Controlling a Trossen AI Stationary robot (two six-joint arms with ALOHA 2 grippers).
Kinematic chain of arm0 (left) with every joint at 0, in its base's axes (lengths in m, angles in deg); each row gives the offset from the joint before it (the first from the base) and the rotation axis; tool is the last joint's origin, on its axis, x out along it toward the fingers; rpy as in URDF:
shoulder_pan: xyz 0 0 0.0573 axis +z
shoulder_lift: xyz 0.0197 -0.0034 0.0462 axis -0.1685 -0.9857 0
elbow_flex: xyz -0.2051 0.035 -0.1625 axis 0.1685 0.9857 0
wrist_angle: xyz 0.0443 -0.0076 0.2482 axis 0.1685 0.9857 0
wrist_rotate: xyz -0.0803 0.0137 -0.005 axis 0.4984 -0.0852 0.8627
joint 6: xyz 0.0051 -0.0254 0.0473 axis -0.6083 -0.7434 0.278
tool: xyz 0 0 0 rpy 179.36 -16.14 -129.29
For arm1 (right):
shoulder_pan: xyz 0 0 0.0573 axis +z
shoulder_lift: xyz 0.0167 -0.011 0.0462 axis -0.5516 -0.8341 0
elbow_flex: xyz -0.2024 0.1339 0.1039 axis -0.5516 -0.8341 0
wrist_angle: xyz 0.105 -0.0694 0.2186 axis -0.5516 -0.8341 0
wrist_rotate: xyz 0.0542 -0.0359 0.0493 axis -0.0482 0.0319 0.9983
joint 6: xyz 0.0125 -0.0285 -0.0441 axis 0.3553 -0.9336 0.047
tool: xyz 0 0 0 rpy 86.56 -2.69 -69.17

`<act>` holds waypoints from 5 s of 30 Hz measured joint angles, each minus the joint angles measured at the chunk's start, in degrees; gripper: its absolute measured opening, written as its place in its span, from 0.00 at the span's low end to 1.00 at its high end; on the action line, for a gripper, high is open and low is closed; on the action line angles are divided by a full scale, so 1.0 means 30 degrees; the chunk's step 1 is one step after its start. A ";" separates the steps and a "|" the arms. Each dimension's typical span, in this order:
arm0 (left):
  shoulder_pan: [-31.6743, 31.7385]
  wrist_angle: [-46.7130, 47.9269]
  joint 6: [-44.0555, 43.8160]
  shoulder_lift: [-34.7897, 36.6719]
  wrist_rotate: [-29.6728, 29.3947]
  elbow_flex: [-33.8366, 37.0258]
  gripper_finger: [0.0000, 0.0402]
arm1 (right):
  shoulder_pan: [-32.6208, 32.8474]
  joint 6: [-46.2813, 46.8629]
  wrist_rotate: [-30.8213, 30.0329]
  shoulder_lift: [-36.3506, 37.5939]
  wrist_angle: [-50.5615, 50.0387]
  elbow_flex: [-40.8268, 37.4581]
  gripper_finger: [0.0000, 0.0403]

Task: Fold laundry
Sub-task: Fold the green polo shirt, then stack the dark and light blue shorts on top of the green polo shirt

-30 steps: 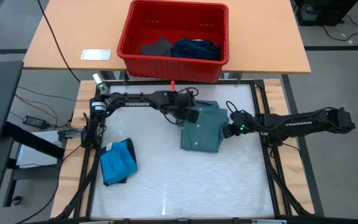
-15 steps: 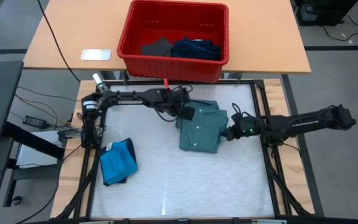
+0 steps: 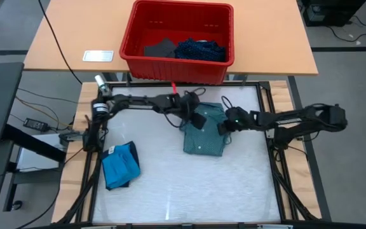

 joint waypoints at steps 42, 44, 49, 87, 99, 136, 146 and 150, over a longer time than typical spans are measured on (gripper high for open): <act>-1.0155 1.7688 -1.3079 0.6882 -0.1831 0.0672 0.61 | 0.5653 0.0850 0.3277 0.5370 0.3020 0.1188 0.71; -1.0954 2.0034 -1.4473 0.7474 -0.1298 0.0882 0.63 | 0.6013 0.1247 0.3055 0.4384 0.3982 0.1188 0.73; -1.2848 2.1925 -1.5428 0.9224 -0.1151 0.1744 0.65 | 0.6290 0.2014 0.3155 0.2101 0.6139 0.1195 0.72; -0.9155 0.7250 -1.1709 1.3632 -0.3942 1.1829 0.69 | 0.5879 0.2511 0.3361 -0.3546 0.3789 0.5509 0.61; -1.0553 -0.2900 -1.7372 1.4722 -0.3793 1.9543 0.94 | 0.4138 0.0857 0.5618 -1.0689 0.1385 1.2668 0.61; -0.7007 -1.8429 -0.8402 1.2476 -0.4747 2.1842 0.06 | 0.3587 -0.0918 0.8946 -1.4063 -0.4630 1.8061 0.12; -0.5480 -1.6611 -0.4277 1.0919 -0.4294 1.4587 0.06 | 0.3501 -0.2553 0.6143 -0.7455 -1.3453 1.8123 0.12; -0.5305 -1.6150 -0.3501 0.8453 -0.4400 1.1139 0.06 | 0.3543 -0.2053 0.4969 -0.3944 -1.5841 1.6921 0.12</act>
